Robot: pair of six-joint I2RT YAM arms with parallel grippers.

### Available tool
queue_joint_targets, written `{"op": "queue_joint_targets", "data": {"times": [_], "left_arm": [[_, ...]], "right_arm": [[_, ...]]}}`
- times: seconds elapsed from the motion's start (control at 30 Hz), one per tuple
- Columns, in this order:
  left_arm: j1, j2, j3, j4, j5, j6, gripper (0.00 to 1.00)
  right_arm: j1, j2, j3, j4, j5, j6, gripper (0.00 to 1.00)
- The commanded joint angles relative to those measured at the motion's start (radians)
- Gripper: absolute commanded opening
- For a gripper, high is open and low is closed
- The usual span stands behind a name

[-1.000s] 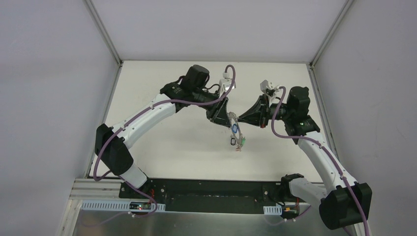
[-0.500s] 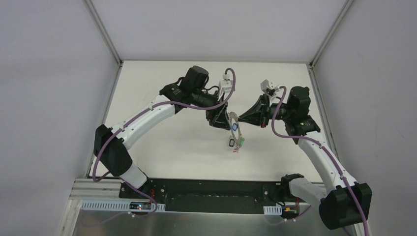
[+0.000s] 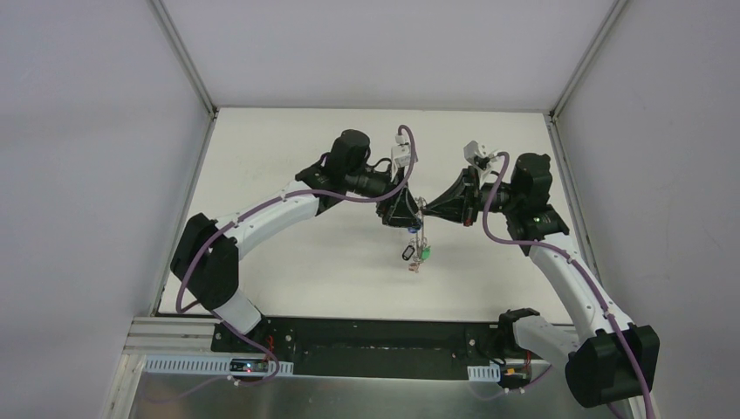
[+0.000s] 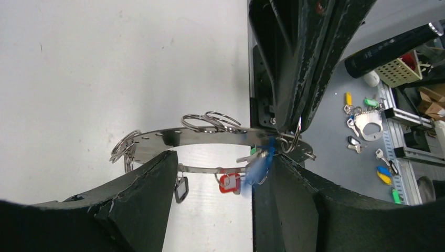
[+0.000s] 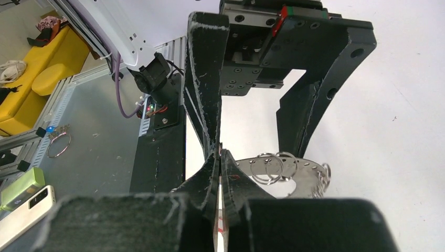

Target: Put the keys on the keyring

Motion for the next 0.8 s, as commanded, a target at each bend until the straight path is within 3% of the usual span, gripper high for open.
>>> {"op": "queue_joint_targets", "data": {"times": [0.0,0.23,0.37,0.6,0.77], "left_arm": [[-0.011,0.031,-0.02,0.254,0.097,-0.168,0.65],[-0.016,0.046,-0.063,0.389,0.173,-0.269,0.57],[-0.018,0.05,-0.079,0.428,0.198,-0.313,0.44],[-0.019,0.053,-0.077,0.422,0.22,-0.329,0.12],[-0.019,0.05,-0.061,0.341,0.221,-0.272,0.07]], "right_arm": [[-0.011,-0.012,-0.001,0.071,-0.029,0.008,0.0],[-0.013,-0.013,-0.004,0.07,-0.025,0.004,0.0],[-0.015,-0.012,-0.005,0.069,-0.019,0.001,0.0],[-0.019,-0.011,-0.006,0.069,-0.017,0.0,0.0],[-0.019,-0.012,-0.006,0.069,-0.015,-0.002,0.0]]}}
